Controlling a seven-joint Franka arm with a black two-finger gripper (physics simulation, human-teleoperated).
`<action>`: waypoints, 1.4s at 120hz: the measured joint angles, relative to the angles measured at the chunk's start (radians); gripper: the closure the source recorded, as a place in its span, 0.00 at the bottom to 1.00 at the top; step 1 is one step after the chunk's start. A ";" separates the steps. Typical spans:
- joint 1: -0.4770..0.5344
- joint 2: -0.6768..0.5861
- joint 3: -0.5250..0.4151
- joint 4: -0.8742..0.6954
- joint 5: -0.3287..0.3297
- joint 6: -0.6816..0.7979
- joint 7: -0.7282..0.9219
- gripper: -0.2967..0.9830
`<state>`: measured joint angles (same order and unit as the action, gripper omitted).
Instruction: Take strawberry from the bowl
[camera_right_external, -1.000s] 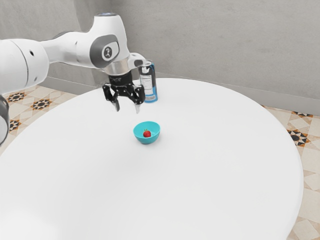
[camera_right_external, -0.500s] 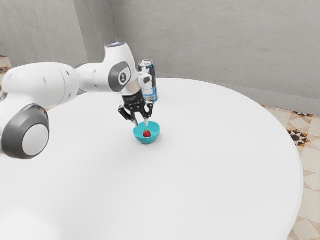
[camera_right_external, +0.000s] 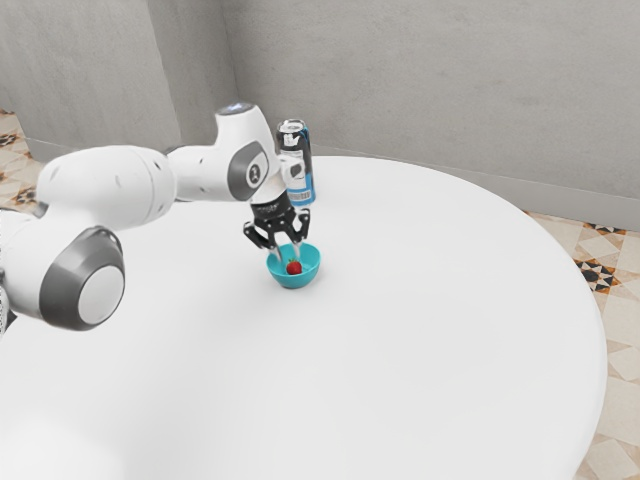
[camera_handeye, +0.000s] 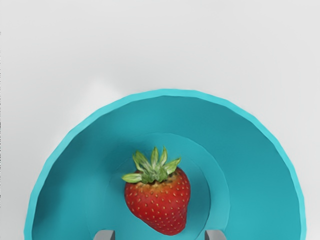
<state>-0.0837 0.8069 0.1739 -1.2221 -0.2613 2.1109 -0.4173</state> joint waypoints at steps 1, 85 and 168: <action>0.000 0.003 0.001 0.003 0.000 0.000 -0.001 0.63; -0.007 0.124 0.032 0.102 -0.019 0.014 -0.044 0.65; -0.056 0.010 0.036 0.075 -0.009 -0.020 -0.104 0.77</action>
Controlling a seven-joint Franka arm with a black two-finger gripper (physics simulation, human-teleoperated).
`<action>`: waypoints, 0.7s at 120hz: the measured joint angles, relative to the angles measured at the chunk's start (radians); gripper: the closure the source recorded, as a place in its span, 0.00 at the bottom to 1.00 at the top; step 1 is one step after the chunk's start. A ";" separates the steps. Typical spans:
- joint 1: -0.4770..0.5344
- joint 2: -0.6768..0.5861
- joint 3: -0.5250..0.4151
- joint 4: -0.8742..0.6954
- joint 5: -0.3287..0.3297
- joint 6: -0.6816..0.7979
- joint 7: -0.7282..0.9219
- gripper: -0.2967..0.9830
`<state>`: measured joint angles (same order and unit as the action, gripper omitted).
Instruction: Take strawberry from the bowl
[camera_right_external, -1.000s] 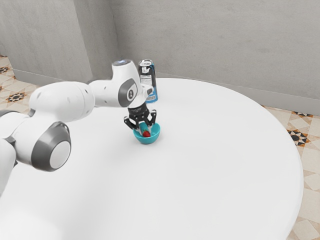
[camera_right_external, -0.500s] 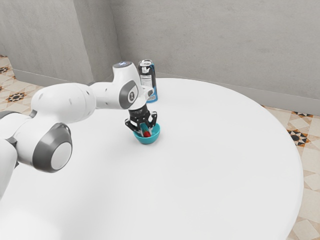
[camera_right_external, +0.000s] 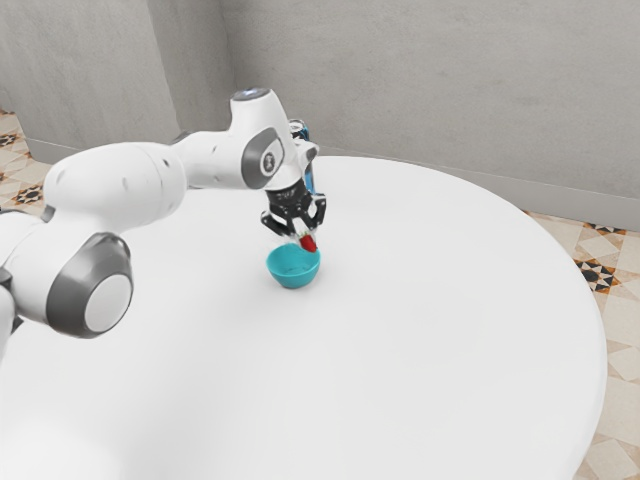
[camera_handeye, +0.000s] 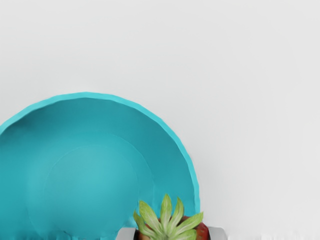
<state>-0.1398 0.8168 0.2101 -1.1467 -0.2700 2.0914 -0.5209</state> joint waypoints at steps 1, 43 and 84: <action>-0.006 -0.003 0.000 -0.001 0.001 -0.001 -0.001 0.77; -0.143 0.080 -0.014 0.010 -0.038 0.001 -0.012 0.63; -0.211 -0.413 0.000 -0.257 0.009 -0.154 0.064 0.31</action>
<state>-0.3512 0.4042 0.2100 -1.4033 -0.2611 1.9378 -0.4569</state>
